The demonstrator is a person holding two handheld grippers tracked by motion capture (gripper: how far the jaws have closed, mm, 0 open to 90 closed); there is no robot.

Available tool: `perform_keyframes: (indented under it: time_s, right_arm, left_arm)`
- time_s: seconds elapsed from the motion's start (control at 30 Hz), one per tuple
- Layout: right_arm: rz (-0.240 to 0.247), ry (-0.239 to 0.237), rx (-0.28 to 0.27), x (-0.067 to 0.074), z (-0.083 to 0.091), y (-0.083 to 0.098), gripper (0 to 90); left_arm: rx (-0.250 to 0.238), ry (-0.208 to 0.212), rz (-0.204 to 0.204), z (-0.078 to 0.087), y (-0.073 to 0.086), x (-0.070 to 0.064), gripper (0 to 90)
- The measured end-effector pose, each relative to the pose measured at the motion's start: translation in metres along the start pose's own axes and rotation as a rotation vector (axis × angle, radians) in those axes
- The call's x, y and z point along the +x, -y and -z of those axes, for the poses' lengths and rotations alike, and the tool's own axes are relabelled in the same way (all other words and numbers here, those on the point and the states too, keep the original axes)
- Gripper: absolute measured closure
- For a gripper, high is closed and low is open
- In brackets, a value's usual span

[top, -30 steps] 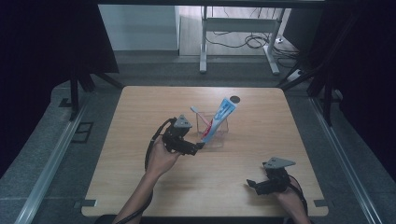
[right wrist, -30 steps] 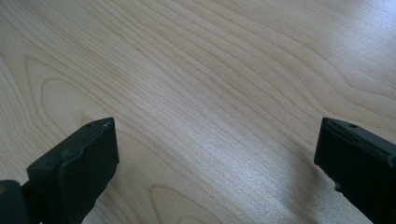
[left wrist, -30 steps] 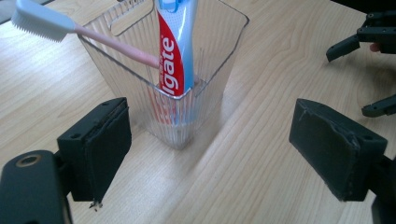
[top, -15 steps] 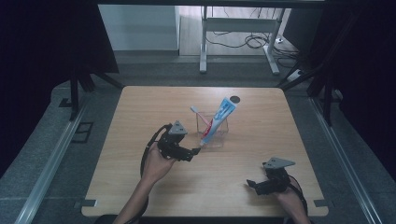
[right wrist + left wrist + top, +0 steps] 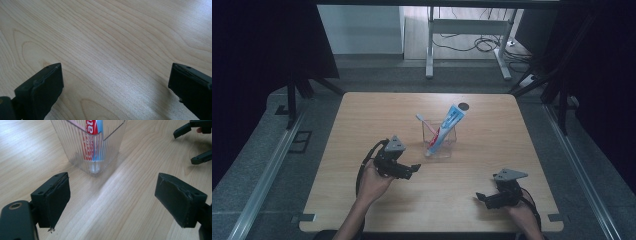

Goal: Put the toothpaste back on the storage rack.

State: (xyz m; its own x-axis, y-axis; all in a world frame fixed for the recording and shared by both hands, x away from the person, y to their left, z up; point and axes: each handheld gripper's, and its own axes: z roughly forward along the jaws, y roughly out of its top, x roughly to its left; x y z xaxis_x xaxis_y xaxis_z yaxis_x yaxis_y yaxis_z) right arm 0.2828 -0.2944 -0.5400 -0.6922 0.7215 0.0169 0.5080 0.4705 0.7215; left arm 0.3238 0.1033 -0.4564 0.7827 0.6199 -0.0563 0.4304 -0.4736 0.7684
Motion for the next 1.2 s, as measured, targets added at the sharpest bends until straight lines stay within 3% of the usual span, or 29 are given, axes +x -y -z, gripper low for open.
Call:
perform_keyframes:
  time_s: [0.57,0.73,1.03,1.2]
  right_arm:
    - [0.002,0.001,0.001,0.001,-0.001,0.0,0.0]
    - [0.0,-0.001,0.004,0.001,-0.001,0.0,0.0]
    - [0.002,-0.002,0.005,0.002,-0.001,0.0,0.0]
    - [0.008,-0.004,0.008,0.003,-0.001,-0.001,0.0]
  left_arm:
    - [0.012,-0.009,0.027,0.006,0.034,-0.003,13.2]
    - [0.01,-0.005,0.055,0.003,0.047,-0.003,13.2]
    - [0.052,-0.025,0.029,-0.005,0.062,-0.007,13.2]
    - [0.074,-0.03,0.04,-0.01,0.073,-0.006,13.2]
